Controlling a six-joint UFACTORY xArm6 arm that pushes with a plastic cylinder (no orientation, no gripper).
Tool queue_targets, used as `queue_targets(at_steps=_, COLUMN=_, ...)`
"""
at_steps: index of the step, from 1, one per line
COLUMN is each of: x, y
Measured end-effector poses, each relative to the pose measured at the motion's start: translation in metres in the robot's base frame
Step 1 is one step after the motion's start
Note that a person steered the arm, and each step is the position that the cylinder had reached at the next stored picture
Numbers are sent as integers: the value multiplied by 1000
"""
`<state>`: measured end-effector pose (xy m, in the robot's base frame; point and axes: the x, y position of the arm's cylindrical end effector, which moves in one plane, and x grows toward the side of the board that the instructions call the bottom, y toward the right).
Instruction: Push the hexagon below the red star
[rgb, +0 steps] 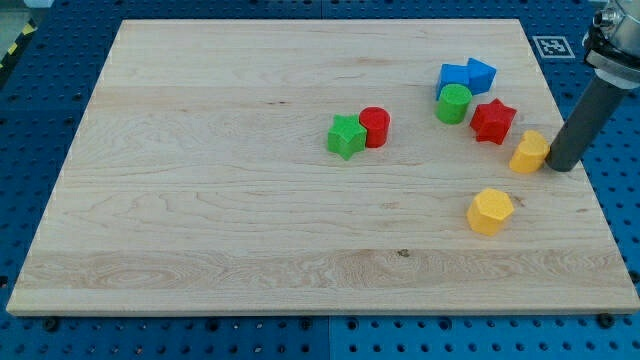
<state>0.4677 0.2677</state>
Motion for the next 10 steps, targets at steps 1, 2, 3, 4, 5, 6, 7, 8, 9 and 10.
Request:
queue_targets(at_steps=1, x=23, y=4)
queue_targets(at_steps=2, x=28, y=5)
queue_targets(at_steps=3, x=63, y=9)
queue_targets(at_steps=4, x=64, y=9)
queue_targets(at_steps=5, x=65, y=9)
queue_targets(at_steps=6, x=83, y=11)
queue_targets(at_steps=7, x=116, y=14)
queue_targets(at_steps=8, x=122, y=14)
queue_targets(at_steps=9, x=150, y=-6)
queue_targets(at_steps=10, x=144, y=-66)
